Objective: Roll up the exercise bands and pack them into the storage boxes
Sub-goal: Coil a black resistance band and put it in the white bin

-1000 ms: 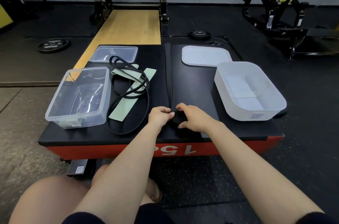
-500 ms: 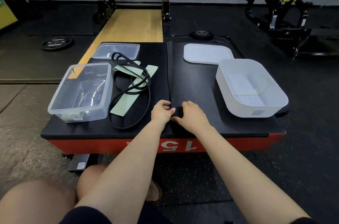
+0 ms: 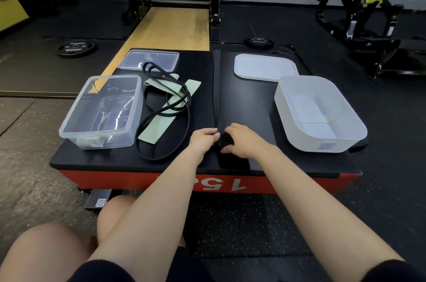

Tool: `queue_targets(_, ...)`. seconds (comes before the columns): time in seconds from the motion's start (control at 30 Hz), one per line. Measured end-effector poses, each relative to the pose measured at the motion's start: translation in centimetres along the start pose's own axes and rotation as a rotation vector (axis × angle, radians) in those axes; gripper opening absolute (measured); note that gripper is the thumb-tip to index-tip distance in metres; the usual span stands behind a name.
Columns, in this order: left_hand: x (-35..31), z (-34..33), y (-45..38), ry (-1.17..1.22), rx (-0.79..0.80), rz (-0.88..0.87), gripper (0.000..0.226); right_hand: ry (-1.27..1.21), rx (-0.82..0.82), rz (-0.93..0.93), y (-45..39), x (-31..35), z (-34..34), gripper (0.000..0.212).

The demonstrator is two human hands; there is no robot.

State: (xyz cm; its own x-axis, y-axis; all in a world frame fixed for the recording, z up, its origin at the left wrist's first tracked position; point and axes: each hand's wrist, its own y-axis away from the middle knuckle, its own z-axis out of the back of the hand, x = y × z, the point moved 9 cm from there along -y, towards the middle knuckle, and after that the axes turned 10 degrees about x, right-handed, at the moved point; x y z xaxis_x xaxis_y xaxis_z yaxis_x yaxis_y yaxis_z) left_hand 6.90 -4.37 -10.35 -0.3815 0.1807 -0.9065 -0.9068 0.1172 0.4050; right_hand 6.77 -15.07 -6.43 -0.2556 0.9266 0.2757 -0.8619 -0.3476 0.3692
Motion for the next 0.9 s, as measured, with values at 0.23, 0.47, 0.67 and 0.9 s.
queue_targets(0.23,0.61,0.42,-0.75,0.011,-0.057,0.019,0.031,0.065,0.040,0.029,-0.37,-0.05,0.05,0.064)
queue_targets(0.47,0.64,0.41,-0.32,0.052,-0.048,0.018,0.031,0.084,0.071,0.075,-0.20,-0.03,0.09,0.069)
queue_targets(0.67,0.85,0.45,-0.25,0.038,-0.081,0.008,0.027,0.083,0.085,0.085,-0.31,-0.19,0.09,0.071)
queue_targets(0.9,0.89,0.54,-0.54,0.025,-0.102,-0.002,0.025,0.002,0.050,0.034,-0.07,-0.51,-0.32,0.073)
